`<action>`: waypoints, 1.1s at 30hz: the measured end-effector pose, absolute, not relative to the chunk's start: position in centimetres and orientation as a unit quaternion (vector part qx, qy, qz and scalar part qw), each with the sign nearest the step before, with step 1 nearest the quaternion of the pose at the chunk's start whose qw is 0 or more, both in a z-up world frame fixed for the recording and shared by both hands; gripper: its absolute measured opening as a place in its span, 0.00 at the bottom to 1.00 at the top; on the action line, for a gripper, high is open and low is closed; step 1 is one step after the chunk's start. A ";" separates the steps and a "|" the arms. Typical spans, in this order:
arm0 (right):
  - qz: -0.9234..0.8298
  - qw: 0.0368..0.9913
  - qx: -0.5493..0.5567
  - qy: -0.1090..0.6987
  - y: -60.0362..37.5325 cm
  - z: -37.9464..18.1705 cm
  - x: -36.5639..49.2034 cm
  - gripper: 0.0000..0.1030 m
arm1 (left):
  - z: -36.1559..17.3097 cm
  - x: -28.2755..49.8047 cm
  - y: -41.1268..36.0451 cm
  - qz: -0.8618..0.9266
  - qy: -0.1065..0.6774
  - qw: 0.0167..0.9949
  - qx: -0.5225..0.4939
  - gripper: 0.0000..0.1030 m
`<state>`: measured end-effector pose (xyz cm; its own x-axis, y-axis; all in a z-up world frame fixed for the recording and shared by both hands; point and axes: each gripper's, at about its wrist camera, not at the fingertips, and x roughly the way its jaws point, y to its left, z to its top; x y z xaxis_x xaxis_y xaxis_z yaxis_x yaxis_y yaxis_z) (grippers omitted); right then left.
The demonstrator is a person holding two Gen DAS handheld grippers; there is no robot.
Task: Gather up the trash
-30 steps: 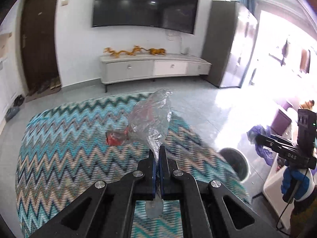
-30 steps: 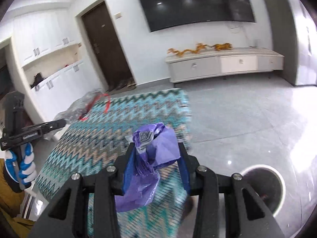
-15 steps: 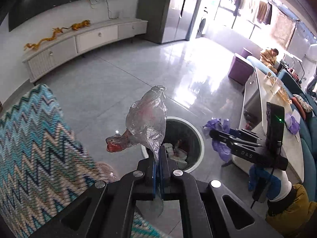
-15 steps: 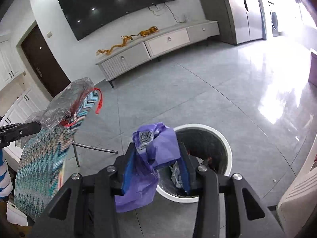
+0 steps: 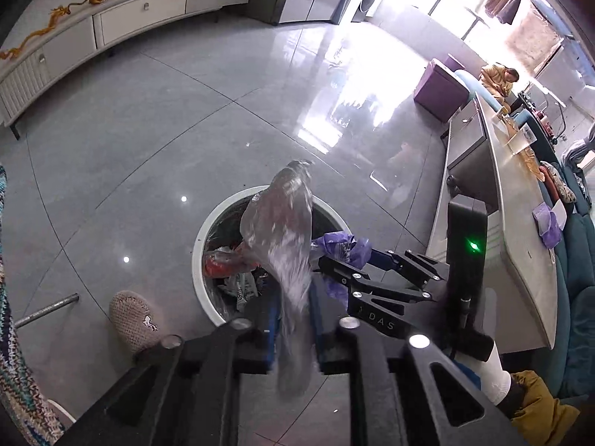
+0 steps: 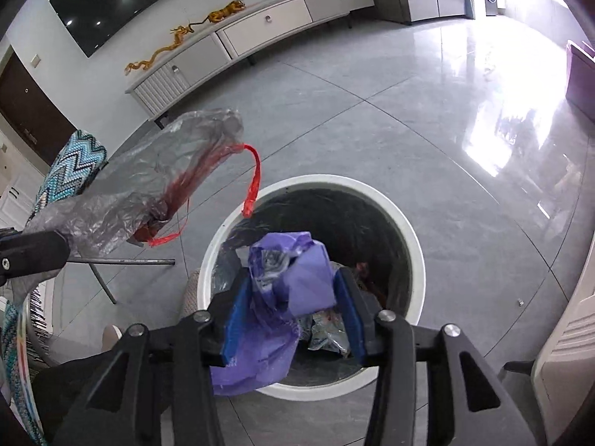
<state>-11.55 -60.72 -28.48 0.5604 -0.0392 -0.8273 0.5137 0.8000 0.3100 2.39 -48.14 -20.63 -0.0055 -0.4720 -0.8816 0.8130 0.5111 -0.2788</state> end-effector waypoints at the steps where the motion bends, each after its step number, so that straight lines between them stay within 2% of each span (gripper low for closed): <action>1: -0.169 0.839 0.269 0.441 -60.8 -28.6 -11.6 0.52 | -20.9 2.2 -48.6 -0.464 0.535 0.689 0.154 0.38; 3: -0.179 0.836 0.266 0.445 -60.9 -28.7 -11.8 0.57 | -21.1 2.5 -48.6 -0.466 0.540 0.686 0.143 0.41; 10: -0.190 0.842 0.263 0.431 -60.5 -26.7 -13.2 0.57 | -18.7 1.8 -45.8 -0.471 0.510 0.706 0.142 0.42; 18: -0.176 0.883 0.215 0.379 -56.4 -18.4 -12.6 0.57 | -11.9 0.6 -39.6 -0.439 0.421 0.782 0.134 0.41; 24: -0.130 0.921 0.158 0.330 -49.5 -10.9 -11.1 0.62 | -6.8 0.0 -31.6 -0.388 0.381 0.832 0.108 0.42; 25: -0.120 0.927 0.149 0.324 -48.2 -9.7 -10.8 0.62 | -6.2 -0.1 -30.2 -0.376 0.371 0.842 0.109 0.44; 26: -0.110 0.932 0.139 0.317 -46.8 -8.6 -10.5 0.62 | -5.5 -0.3 -28.6 -0.363 0.362 0.852 0.110 0.51; 30: -0.066 0.951 0.090 0.287 -40.5 -4.1 -9.5 0.66 | -2.8 -1.2 -21.8 -0.308 0.321 0.890 0.101 0.61; 31: -0.059 0.955 0.079 0.281 -39.2 -3.3 -9.3 0.68 | -2.2 -1.5 -20.2 -0.294 0.314 0.898 0.096 0.68; 33: -0.043 0.961 0.056 0.267 -36.4 -1.4 -8.9 0.70 | -1.0 -1.9 -17.0 -0.255 0.292 0.917 0.091 0.71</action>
<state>-8.94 -36.38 -1.41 0.8540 -0.0535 -0.5174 0.1129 0.9900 0.0840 -1.94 -16.98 -0.97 0.6996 -0.4148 -0.5818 0.5210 0.8534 0.0180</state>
